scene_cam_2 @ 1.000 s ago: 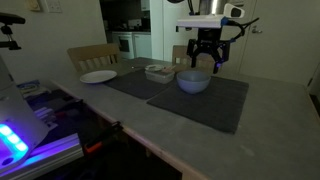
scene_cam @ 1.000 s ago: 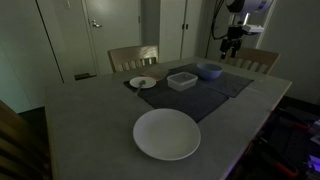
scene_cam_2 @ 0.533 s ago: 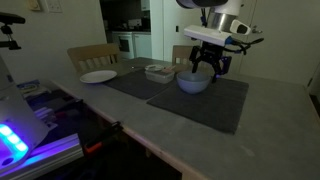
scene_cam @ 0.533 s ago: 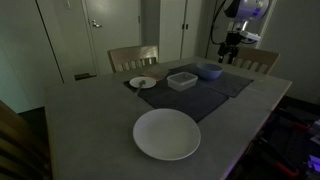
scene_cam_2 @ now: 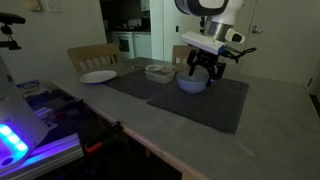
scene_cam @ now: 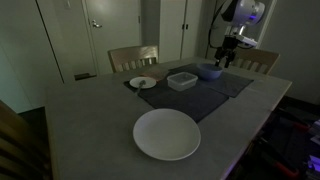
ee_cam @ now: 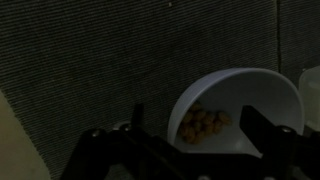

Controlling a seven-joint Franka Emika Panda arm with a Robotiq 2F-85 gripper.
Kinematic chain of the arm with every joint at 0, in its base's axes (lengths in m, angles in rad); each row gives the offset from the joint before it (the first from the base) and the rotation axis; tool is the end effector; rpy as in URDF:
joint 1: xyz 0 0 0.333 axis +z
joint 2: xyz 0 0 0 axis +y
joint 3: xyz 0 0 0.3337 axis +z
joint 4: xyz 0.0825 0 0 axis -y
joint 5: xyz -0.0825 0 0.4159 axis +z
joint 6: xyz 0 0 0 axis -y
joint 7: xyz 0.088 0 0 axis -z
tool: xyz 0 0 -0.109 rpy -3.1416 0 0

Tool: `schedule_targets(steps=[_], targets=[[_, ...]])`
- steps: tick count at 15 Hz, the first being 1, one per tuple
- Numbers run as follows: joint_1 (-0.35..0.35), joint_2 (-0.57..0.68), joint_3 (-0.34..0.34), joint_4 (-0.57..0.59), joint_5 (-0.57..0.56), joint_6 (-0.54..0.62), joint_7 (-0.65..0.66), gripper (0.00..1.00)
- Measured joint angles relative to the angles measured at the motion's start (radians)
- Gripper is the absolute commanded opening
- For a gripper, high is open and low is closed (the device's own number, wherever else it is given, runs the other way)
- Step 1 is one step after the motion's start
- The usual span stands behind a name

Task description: Pour the contents in the blue bowl into the clear bowl

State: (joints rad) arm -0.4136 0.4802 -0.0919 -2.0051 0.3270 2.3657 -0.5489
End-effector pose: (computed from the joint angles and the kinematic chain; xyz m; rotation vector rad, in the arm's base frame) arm 0.5462 -0.2967 0.1944 -2.9226 0.2874 0.0154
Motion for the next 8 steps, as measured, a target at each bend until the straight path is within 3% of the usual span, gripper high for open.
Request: schedule_targets(steps=[8], targets=[[-0.003, 0.002, 0.002, 0.0, 0.003, 0.023, 0.003, 0.1]])
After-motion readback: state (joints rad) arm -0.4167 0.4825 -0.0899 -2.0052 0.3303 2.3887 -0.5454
